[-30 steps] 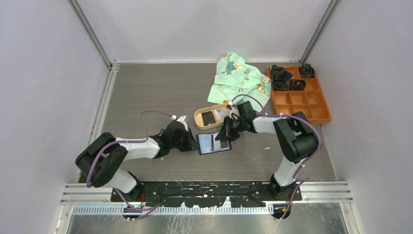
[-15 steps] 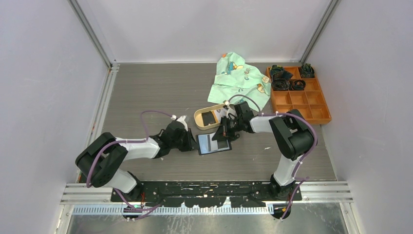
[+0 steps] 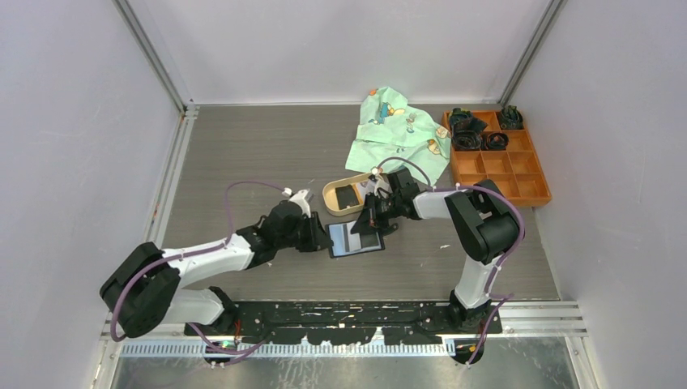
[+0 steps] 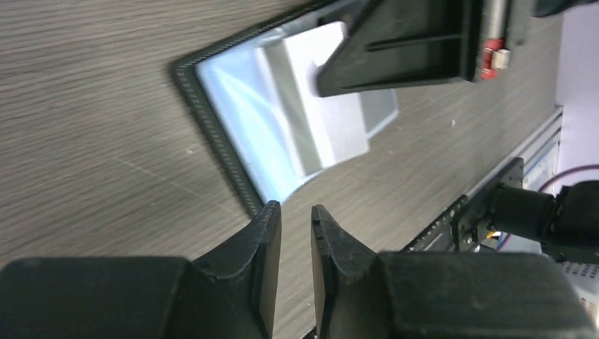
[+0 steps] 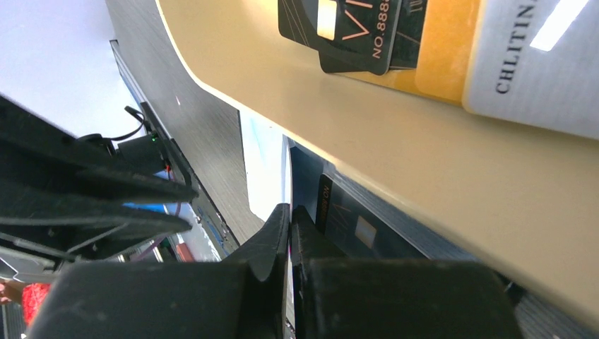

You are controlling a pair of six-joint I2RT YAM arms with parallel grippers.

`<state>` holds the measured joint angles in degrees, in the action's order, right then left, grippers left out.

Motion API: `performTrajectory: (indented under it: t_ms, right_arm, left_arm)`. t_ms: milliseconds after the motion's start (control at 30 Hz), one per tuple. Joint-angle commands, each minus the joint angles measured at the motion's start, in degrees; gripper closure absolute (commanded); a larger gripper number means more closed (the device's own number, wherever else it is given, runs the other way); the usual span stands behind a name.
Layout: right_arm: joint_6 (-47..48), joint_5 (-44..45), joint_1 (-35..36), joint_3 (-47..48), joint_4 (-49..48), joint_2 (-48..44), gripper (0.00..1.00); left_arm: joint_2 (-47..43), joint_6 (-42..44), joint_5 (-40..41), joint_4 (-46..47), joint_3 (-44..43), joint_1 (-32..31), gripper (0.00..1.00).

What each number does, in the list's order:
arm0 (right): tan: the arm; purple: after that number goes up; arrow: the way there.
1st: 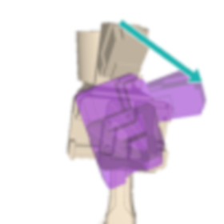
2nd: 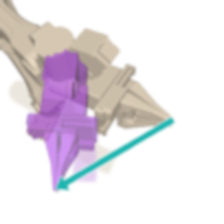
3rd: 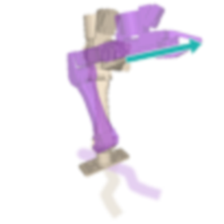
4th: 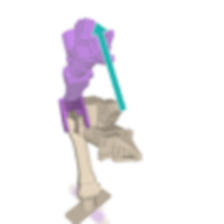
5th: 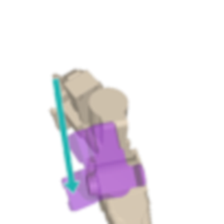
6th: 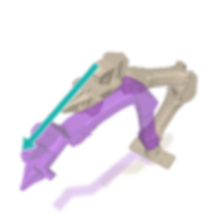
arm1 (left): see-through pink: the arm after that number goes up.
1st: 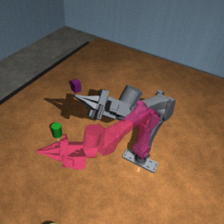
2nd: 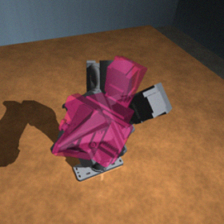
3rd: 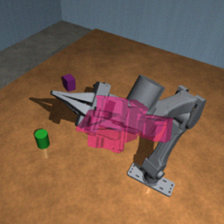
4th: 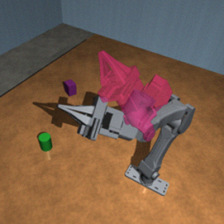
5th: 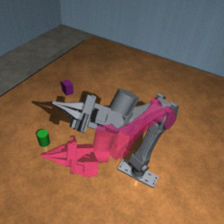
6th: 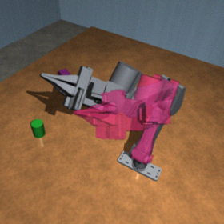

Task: Put the credit cards into the card holder
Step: Insert the credit card into the card holder.

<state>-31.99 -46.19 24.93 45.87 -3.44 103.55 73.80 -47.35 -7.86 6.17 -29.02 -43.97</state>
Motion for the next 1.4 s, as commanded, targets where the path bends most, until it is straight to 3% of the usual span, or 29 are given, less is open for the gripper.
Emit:
performTrajectory:
  t_ms: [0, 200, 467, 767, 1367]
  right_arm:
    - [1.23, 0.67, 0.82, 1.42, 0.81, 0.78, 0.93]
    - [1.47, 0.79, 0.78, 1.51, 1.11, 0.78, 0.93]
    - [1.75, 0.83, 0.8, 1.68, 1.51, 0.78, 0.93]
    - [2.06, 0.71, 0.77, 1.84, 1.68, 1.04, 0.92]
    - [5.82, 1.44, 0.91, 3.79, 6.93, -0.81, 0.72]
  left_arm:
    - [-1.4, 0.75, 1.29, 2.33, -4.5, -4.85, 0.76]
    - [7.96, 1.18, 5.12, 7.27, -11.11, -11.13, 0.8]
    - [18.14, 0.26, 14.83, 5.25, -19.1, -14.84, 0.91]
    - [22.91, -0.73, 21.97, 4.0, -21.64, -16.37, 0.91]
    - [23.52, -2.91, 28.46, -0.28, -21.65, -16.36, 0.9]
